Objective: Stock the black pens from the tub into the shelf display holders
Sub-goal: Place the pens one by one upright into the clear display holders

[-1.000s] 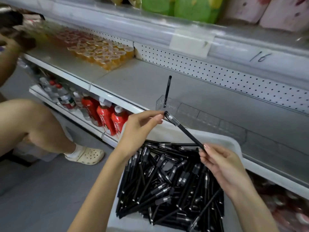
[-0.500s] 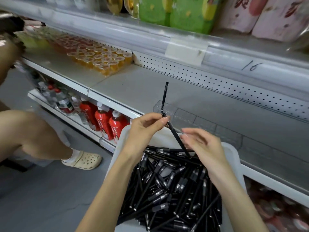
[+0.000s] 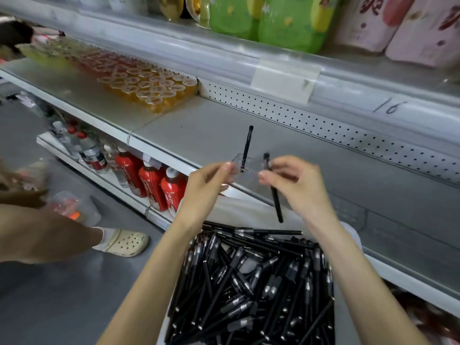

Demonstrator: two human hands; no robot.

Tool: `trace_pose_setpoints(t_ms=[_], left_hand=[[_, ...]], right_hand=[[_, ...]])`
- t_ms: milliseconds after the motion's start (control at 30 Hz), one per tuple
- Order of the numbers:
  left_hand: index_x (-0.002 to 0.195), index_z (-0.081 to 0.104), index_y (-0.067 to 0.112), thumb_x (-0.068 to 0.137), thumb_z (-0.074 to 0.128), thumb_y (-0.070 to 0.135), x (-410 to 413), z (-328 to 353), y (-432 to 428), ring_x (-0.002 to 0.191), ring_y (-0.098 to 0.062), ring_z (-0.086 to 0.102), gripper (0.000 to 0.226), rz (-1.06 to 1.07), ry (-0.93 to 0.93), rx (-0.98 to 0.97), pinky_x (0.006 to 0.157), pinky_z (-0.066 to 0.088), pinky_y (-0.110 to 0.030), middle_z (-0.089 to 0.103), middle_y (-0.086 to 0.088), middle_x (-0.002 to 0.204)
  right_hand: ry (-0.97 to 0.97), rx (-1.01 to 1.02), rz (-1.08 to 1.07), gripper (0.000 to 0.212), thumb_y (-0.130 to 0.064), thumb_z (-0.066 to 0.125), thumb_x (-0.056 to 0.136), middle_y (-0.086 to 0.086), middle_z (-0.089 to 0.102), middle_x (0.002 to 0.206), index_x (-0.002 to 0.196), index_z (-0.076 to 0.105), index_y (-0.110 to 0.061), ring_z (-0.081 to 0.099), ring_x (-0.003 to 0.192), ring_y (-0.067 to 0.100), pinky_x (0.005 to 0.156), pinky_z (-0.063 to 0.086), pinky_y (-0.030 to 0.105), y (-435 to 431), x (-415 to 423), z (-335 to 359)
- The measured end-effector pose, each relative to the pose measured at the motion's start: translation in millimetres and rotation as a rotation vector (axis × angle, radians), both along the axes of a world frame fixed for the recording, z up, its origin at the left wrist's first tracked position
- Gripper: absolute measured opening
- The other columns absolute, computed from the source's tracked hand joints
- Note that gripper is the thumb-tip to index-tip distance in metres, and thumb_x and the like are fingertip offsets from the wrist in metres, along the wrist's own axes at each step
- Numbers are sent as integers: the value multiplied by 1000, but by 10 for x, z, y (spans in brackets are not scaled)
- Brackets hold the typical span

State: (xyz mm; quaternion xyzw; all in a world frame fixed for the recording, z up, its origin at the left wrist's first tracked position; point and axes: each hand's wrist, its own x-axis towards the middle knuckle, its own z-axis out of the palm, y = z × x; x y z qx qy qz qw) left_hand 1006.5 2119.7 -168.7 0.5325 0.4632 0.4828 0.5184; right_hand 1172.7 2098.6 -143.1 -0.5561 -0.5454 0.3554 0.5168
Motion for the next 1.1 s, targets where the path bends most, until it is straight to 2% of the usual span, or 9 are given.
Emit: trace_pose_setpoints(t_ms=[100, 200, 267, 433, 500, 600, 700, 900, 1100], left_hand=[[116, 64, 18, 98, 46, 34, -56, -82, 286, 99, -10, 63, 30, 82, 314, 79, 88, 52, -33, 67, 8, 105], [130, 54, 19, 97, 41, 45, -56, -175, 533, 105, -16, 60, 43, 36, 769, 205, 90, 49, -39, 60, 2, 126], [139, 43, 19, 98, 37, 48, -17, -214, 644, 116, -23, 55, 50, -42, 900, 230, 93, 46, -41, 50, -3, 138], [148, 27, 25, 97, 27, 56, 36, -335, 746, 124, -22, 48, 59, -221, 1053, 270, 103, 38, -40, 33, 0, 150], [148, 27, 26, 97, 25, 57, 19, -349, 756, 126, -21, 46, 60, -251, 1099, 265, 102, 38, -40, 32, 1, 151], [148, 27, 24, 96, 25, 56, 2, -344, 759, 128, -22, 44, 61, -258, 1087, 249, 102, 39, -39, 37, 0, 148], [148, 27, 24, 96, 25, 56, -1, -346, 754, 127, -21, 46, 61, -252, 1087, 267, 101, 41, -39, 40, 0, 147], [147, 28, 27, 96, 25, 57, 30, -387, 812, 118, -22, 53, 59, -241, 1084, 280, 94, 44, -39, 46, -1, 141], [145, 31, 27, 97, 30, 55, 114, -410, 887, 114, -24, 56, 56, -192, 1101, 275, 91, 44, -38, 47, -2, 140]], right_hand=[[24, 62, -47, 12, -5, 67, 83, 17, 71, 94, 84, 58, -13, 70, 86, 22, 84, 54, 28, 233, 134, 96], [49, 142, -92, 15, -7, 64, 87, 13, 70, 101, 84, 56, -20, 67, 96, 16, 85, 50, 20, 480, 171, 143], [23, 169, -111, 18, -9, 67, 85, 8, 70, 100, 83, 59, -25, 66, 96, 14, 85, 48, 19, 647, 175, 127], [13, 227, -170, 18, -6, 73, 78, 5, 71, 93, 86, 67, -22, 67, 86, 13, 88, 53, 36, 916, 172, -66], [54, 233, -176, 20, -9, 72, 77, 2, 71, 91, 83, 67, -28, 67, 87, 13, 89, 53, 45, 962, 153, -109], [53, 211, -168, 21, -4, 71, 79, -2, 71, 89, 83, 66, -24, 67, 87, 12, 89, 54, 46, 1019, 133, -178], [-1, 187, -171, 19, -3, 72, 79, -6, 71, 84, 81, 66, -21, 67, 83, 9, 86, 55, 40, 1054, 121, -259], [-156, 146, -151, 11, -5, 74, 78, -8, 69, 80, 82, 66, -12, 64, 74, -7, 74, 44, 6, 1105, 119, -404], [-253, 115, -113, 12, -11, 75, 78, -10, 70, 77, 77, 66, -20, 62, 70, -10, 69, 42, 4, 1206, 181, -535]])
